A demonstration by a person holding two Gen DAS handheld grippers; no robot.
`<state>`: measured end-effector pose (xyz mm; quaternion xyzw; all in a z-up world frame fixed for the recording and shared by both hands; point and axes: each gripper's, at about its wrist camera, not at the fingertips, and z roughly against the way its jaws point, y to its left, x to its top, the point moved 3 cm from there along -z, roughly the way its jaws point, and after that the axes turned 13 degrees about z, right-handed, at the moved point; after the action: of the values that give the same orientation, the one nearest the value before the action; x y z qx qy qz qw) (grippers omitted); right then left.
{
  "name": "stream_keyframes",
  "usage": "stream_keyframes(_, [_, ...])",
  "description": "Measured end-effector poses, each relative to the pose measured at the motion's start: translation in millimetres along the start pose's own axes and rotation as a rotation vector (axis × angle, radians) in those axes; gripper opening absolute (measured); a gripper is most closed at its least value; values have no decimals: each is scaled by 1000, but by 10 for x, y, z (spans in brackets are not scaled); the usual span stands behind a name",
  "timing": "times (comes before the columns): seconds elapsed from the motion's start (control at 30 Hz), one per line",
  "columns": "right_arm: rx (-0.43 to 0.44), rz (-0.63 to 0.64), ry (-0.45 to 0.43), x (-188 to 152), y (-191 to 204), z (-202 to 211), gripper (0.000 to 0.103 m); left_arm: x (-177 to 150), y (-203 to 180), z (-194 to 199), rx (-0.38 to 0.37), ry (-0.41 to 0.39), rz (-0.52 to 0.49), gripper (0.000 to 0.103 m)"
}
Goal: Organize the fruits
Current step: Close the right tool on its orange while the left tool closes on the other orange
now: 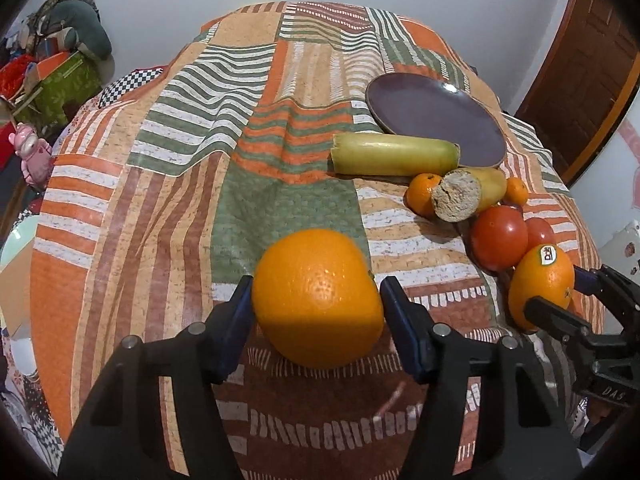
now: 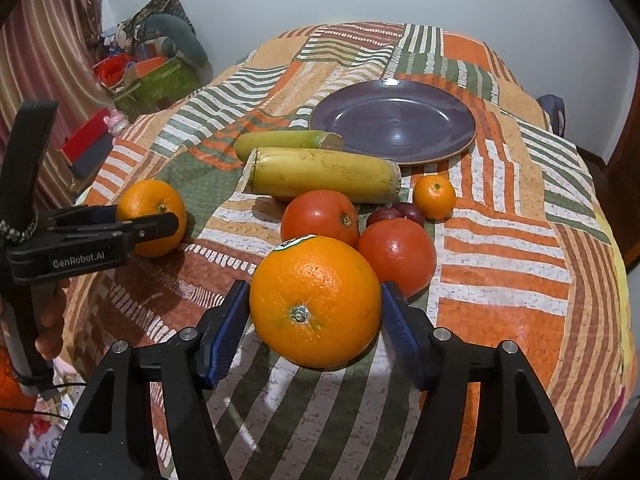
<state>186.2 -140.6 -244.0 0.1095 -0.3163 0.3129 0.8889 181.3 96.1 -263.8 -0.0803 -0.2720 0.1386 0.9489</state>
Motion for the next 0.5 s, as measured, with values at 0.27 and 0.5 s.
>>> stream_keyframes(0.27, [-12, -16, -44, 28, -30, 174, 62, -21, -123, 240, -33, -23, -11, 62])
stream_keyframes(0.5, [-51, -22, -123, 188, -189, 414, 62, 113, -282, 482, -31, -96, -30, 62])
